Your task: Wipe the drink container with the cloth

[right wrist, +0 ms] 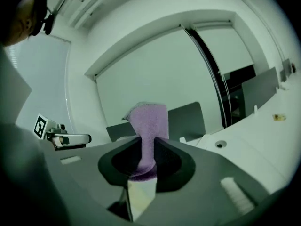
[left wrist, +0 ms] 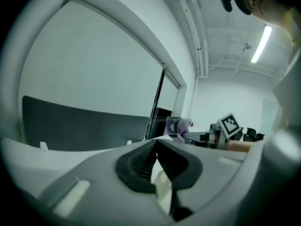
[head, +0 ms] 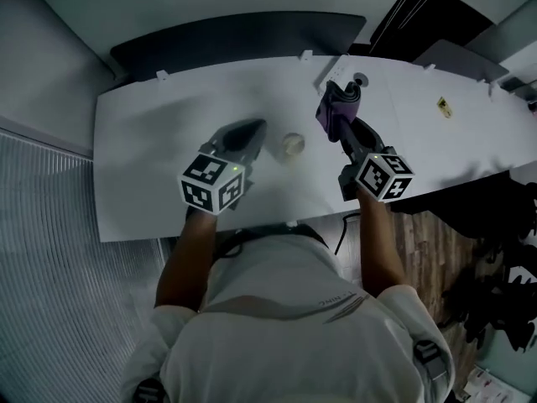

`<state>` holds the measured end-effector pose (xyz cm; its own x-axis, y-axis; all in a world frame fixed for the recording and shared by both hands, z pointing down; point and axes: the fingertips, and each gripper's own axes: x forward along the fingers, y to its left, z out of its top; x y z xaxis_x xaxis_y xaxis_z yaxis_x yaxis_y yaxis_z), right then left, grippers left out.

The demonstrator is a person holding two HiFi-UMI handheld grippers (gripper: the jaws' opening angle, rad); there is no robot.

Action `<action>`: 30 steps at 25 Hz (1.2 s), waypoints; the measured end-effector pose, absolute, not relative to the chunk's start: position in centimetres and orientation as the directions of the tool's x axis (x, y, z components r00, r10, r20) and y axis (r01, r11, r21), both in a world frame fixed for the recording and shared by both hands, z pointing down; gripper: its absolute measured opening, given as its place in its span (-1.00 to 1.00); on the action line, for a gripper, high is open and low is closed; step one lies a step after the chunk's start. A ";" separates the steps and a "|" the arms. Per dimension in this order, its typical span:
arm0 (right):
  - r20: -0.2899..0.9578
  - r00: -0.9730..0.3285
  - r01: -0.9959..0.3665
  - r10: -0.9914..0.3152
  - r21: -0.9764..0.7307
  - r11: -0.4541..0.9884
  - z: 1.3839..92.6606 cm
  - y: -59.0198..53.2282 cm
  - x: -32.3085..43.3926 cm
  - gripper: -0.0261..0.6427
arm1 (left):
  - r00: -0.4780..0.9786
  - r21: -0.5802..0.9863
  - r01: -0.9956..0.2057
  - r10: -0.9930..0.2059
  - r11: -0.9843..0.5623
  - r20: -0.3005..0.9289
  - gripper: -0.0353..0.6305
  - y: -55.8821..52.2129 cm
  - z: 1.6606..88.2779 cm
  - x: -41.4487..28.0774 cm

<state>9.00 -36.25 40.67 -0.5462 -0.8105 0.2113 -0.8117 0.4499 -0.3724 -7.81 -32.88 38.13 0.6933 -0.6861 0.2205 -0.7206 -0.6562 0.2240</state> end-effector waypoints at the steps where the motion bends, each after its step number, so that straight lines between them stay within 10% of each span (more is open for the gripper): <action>1: 0.191 -0.527 -0.826 -0.828 -0.347 0.445 39.6 -35.5 9.1 -0.67 | 0.688 0.221 -0.726 -0.698 -0.652 0.201 -0.88 -32.7 37.5 -8.1; 30: 0.067 -0.412 -0.892 -0.909 -0.234 0.387 31.9 -27.7 10.6 -0.68 | 0.642 0.149 -0.761 -0.766 -0.631 0.037 -0.88 -29.2 30.4 -11.7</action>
